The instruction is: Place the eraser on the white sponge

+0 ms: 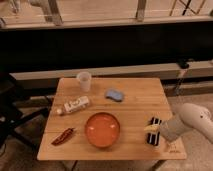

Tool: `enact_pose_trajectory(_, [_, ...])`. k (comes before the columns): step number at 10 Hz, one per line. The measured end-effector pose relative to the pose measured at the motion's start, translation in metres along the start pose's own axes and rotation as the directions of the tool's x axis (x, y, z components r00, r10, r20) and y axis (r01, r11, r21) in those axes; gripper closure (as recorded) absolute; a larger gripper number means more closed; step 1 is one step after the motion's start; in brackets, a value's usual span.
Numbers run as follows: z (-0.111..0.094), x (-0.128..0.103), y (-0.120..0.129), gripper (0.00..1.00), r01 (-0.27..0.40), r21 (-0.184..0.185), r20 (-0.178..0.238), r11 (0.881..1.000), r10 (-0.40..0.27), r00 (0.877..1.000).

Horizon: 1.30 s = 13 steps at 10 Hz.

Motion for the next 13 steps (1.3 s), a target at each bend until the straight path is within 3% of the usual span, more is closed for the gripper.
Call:
enact_pose_trajectory(3, [0.008, -0.008, -0.009, 0.2, 0.014, -0.018, -0.128, 1.0, -0.016, 0.992])
enact_pose_trajectory(6, [0.016, -0.005, -0.023, 0.2, -0.002, -0.055, -0.227, 0.998, -0.01, 0.974])
enact_pose_trajectory(10, [0.023, 0.008, -0.036, 0.2, -0.093, -0.103, -0.351, 0.99, 0.051, 0.935])
enact_pose_trajectory(13, [0.022, 0.025, -0.038, 0.2, -0.169, -0.114, -0.415, 0.979, 0.108, 0.904])
